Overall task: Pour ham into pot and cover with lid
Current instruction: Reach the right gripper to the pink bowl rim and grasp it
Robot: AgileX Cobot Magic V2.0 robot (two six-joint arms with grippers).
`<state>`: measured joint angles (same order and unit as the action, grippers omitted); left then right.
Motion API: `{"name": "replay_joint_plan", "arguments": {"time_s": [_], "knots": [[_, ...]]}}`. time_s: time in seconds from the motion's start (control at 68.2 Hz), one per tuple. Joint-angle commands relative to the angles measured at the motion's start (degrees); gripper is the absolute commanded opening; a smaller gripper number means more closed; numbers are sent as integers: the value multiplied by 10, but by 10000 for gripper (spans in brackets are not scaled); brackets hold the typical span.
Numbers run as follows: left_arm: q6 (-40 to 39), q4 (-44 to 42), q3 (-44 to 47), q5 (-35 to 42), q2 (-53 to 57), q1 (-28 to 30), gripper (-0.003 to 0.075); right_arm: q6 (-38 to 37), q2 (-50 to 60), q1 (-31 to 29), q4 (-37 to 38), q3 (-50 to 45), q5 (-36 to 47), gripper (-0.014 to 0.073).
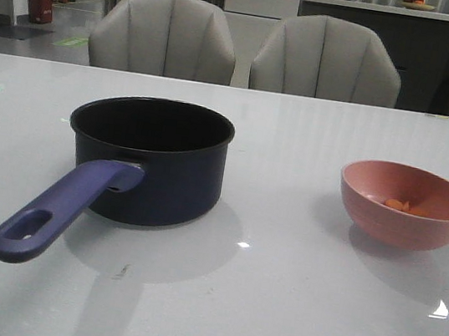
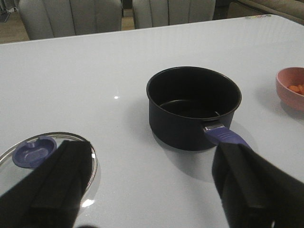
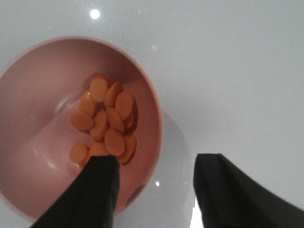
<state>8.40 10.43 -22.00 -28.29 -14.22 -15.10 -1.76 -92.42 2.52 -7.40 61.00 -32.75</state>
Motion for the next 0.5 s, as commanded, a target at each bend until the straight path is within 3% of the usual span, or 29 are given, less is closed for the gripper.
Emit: {"name": "replay_joint_plan", "arguments": {"time_s": [0.0,0.132,0.205,0.322,0.484], "knots": [[-1,5,-16,39,-5,2,553,9,-31,-4,-5,43,12,466],[-1,5,-16,39,-5,2,553,9,-91,-4,-8,80,-6,428],[-1,5,-16,39,-5,2,553,9,-107,-4,-14,96,-16,344],[-1,5,-16,39,-5,2,553,10,-108,-4,-31,117,-36,120],[-1,5,-16,39,-5,2,553,29,-87,-4,-44,156,-66,139]]}}
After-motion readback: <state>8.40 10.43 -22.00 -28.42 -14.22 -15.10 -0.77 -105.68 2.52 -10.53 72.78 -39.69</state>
